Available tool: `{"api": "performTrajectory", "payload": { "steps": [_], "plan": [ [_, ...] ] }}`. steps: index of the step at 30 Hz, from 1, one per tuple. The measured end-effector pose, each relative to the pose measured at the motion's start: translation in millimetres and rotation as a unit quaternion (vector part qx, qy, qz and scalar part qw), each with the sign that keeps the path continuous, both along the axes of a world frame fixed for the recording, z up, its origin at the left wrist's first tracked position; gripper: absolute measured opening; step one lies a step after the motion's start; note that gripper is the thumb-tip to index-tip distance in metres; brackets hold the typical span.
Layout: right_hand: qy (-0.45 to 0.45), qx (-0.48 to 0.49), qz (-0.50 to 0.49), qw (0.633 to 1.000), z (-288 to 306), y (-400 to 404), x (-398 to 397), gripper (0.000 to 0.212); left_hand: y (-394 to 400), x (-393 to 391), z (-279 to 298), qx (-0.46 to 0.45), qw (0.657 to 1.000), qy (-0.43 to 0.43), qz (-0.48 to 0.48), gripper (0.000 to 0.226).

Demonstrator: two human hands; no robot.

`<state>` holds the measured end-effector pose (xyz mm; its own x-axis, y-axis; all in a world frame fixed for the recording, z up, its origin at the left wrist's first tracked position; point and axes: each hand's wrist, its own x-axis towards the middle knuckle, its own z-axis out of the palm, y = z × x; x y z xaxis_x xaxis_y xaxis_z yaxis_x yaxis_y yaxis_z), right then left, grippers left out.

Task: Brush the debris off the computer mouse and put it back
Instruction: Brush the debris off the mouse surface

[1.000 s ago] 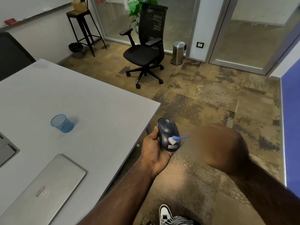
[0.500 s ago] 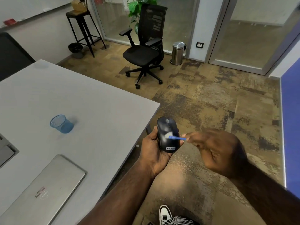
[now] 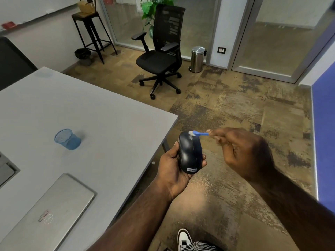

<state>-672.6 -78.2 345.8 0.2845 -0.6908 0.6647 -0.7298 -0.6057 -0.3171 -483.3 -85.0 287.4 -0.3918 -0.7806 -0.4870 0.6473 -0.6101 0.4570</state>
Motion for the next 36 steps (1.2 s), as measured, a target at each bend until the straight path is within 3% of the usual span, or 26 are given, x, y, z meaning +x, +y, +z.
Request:
{"api": "performTrajectory", "payload": {
  "steps": [2, 7, 13, 21, 30, 36],
  "plan": [
    [-0.001, 0.008, -0.007, 1.000, 0.9, -1.9, 0.1, 0.021, -1.0, 0.8, -0.5, -0.008, 1.000, -0.006, -0.003, 0.054],
    [0.002, 0.000, 0.081, 0.997, 2.7, 2.3, -1.2, 0.016, -2.3, 4.7, -5.1, -0.011, 1.000, -0.019, 0.004, 0.052],
    [-0.021, -0.003, -0.006, 1.000, 7.2, -3.4, -0.4, 0.020, -2.1, 3.6, -4.0, -0.016, 1.000, -0.019, -0.001, 0.052],
    [-0.020, 0.011, -0.020, 1.000, 12.5, -6.9, -1.6, 0.020, -0.3, 4.8, -4.0, -0.029, 0.999, -0.004, -0.017, 0.053],
    [-0.024, 0.040, 0.116, 0.992, 12.9, -0.8, -5.7, 0.017, -0.7, 7.7, -6.9, -0.025, 1.000, 0.016, -0.004, 0.054],
    [-0.026, 0.018, 0.049, 0.998, 12.6, -3.0, -12.9, 0.019, 1.2, 5.2, -6.0, -0.023, 0.999, 0.026, -0.007, 0.054]
  ]
}}
